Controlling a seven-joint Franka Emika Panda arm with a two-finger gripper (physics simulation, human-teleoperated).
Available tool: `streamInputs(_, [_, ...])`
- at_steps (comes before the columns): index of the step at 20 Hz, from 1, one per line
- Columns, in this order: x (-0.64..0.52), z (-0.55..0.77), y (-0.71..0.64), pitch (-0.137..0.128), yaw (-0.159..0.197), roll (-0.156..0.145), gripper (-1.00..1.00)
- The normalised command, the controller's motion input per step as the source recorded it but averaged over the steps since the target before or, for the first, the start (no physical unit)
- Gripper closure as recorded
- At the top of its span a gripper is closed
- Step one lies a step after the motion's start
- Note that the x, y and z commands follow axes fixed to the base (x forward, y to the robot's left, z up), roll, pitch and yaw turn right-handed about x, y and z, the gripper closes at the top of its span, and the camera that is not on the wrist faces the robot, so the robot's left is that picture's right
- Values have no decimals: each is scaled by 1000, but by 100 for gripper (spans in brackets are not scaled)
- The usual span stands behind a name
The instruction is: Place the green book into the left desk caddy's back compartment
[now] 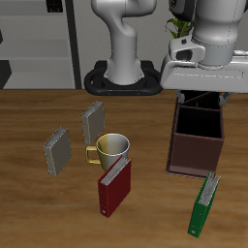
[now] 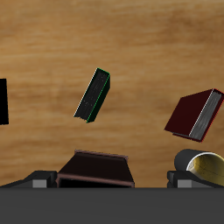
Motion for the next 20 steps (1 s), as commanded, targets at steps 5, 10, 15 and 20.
streamInputs(5, [221, -219, 41, -46, -7, -30, -100])
streamInputs(10, [218, -312, -14, -26, -48, -12, -100])
streamInputs(15, [179, -300, 17, 6, -55, -25, -100])
streamInputs(20, [195, -324, 111, 14, -44, 4, -100])
